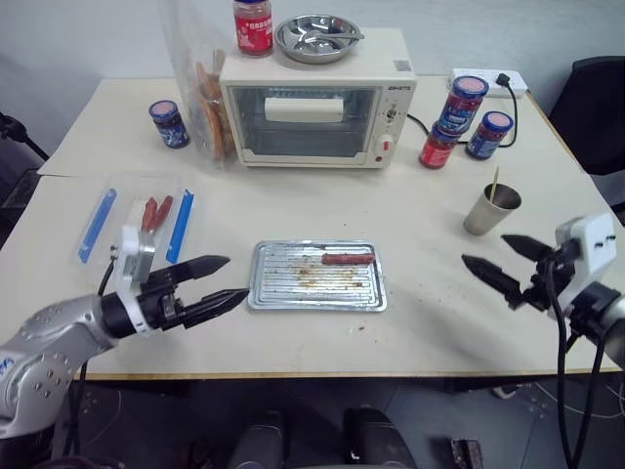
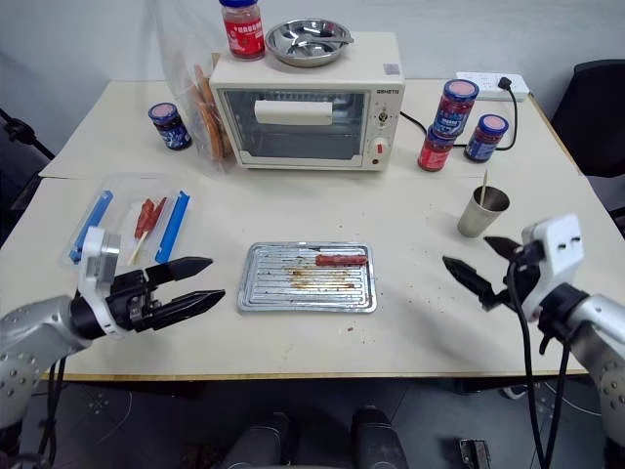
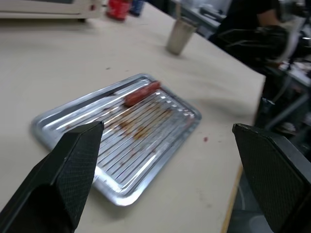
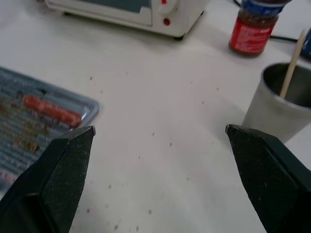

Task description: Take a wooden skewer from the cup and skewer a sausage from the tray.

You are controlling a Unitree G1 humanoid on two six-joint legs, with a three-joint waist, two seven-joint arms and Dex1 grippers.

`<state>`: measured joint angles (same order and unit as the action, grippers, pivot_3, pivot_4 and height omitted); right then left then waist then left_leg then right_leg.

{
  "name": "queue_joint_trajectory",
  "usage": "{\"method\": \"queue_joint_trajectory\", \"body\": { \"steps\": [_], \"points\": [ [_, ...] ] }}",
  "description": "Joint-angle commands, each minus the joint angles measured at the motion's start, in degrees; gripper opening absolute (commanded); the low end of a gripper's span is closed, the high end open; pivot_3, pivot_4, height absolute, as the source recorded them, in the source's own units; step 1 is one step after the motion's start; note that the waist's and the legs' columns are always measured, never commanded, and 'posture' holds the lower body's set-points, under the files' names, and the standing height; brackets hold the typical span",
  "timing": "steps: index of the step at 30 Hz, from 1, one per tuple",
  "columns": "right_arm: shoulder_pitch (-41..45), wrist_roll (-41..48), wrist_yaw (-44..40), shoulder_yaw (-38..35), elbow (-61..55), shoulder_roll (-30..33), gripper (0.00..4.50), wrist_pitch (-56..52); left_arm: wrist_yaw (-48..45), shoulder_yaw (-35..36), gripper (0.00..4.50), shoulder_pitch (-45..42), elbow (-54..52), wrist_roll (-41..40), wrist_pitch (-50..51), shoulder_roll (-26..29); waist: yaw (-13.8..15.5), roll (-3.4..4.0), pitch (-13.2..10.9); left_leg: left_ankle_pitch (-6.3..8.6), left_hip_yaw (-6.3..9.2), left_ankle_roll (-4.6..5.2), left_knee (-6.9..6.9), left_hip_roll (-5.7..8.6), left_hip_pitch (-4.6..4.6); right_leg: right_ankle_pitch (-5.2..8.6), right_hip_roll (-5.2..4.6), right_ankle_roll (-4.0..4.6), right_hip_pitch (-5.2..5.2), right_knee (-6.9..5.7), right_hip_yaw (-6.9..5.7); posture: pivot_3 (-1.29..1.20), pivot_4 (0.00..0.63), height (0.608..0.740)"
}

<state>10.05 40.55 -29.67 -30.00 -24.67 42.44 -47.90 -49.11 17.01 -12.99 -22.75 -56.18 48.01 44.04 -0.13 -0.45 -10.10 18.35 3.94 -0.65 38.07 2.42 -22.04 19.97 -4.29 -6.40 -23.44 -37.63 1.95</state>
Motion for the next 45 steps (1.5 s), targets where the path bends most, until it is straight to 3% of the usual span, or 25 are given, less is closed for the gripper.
{"method": "queue_joint_trajectory", "body": {
  "steps": [1,9,12,16,19,30,33,39,45],
  "points": [
    [7.4,-4.2,3.7,3.9,6.1,1.4,4.50,1.0,-4.5,-6.3,4.48,-9.5,3.5,-0.4,1.5,0.1,-0.1,-0.01,0.0,0.00,0.00,0.00,-0.02,0.00,0.01,0.00,0.01,0.00,-0.01,0.00,0.00,0.00,0.150,0.740],
    [24.6,-17.0,8.2,14.2,28.8,-1.8,4.50,10.5,-10.4,-20.4,4.48,-28.5,14.2,9.6,-3.4,-7.7,-0.3,-0.01,0.0,-0.04,-0.08,-0.03,0.00,0.02,-0.13,0.00,0.06,0.00,-0.20,-0.09,-0.01,0.00,0.150,0.740],
    [28.9,-20.4,9.7,15.2,36.4,-3.0,3.97,14.8,-11.4,-22.5,4.50,-30.5,16.5,12.9,-5.9,-10.0,-0.4,-0.01,0.0,-0.04,-0.14,-0.04,0.01,0.01,-0.15,0.00,0.08,-0.01,-0.23,-0.13,-0.04,0.00,0.150,0.740],
    [32.1,-21.7,8.7,15.3,43.0,-3.8,2.92,18.2,-11.8,-22.9,4.50,-31.1,17.3,14.6,-7.2,-11.5,-0.8,-0.01,0.0,-0.05,-0.15,-0.05,-0.01,-0.03,-0.17,0.00,0.09,0.00,-0.27,-0.20,-0.02,0.00,0.150,0.740],
    [33.5,-22.4,8.7,15.5,46.0,-4.7,2.54,19.4,-12.1,-22.8,4.50,-30.8,17.1,15.5,-7.5,-11.9,-1.4,-0.01,0.0,-0.06,-0.15,-0.06,0.02,-0.03,-0.19,0.00,0.08,-0.01,-0.27,-0.22,-0.02,0.00,0.150,0.740],
    [35.7,-23.7,7.9,15.9,49.8,-7.2,2.54,21.6,-12.1,-22.7,4.50,-30.4,17.5,18.1,-8.7,-13.3,-1.6,0.00,0.0,-0.07,-0.14,-0.08,0.06,-0.05,-0.18,-0.01,0.09,-0.02,-0.27,-0.28,0.01,0.00,0.150,0.740],
    [36.6,-24.1,8.0,15.6,51.4,-7.7,1.99,22.6,-12.1,-22.6,4.50,-30.5,17.5,18.6,-8.9,-13.7,-1.6,0.00,0.0,-0.07,-0.14,-0.07,0.08,-0.03,-0.19,-0.01,0.08,-0.02,-0.26,-0.29,0.00,0.00,0.150,0.740],
    [36.4,-24.6,7.7,15.6,51.5,-8.0,0.35,23.1,-12.0,-22.3,4.50,-30.6,17.7,19.2,-9.2,-14.2,-1.6,0.00,0.0,-0.07,-0.13,-0.08,0.08,-0.04,-0.19,-0.01,0.08,-0.02,-0.26,-0.30,0.00,0.00,0.150,0.740],
    [34.5,-25.0,8.5,15.1,46.4,-7.3,0.29,22.3,-11.3,-21.5,4.50,-29.7,17.7,20.0,-9.8,-13.9,-1.6,0.00,0.0,-0.07,-0.13,-0.08,0.08,-0.04,-0.19,-0.01,0.08,-0.02,-0.27,-0.33,0.00,0.00,0.150,0.740]
  ]
}}
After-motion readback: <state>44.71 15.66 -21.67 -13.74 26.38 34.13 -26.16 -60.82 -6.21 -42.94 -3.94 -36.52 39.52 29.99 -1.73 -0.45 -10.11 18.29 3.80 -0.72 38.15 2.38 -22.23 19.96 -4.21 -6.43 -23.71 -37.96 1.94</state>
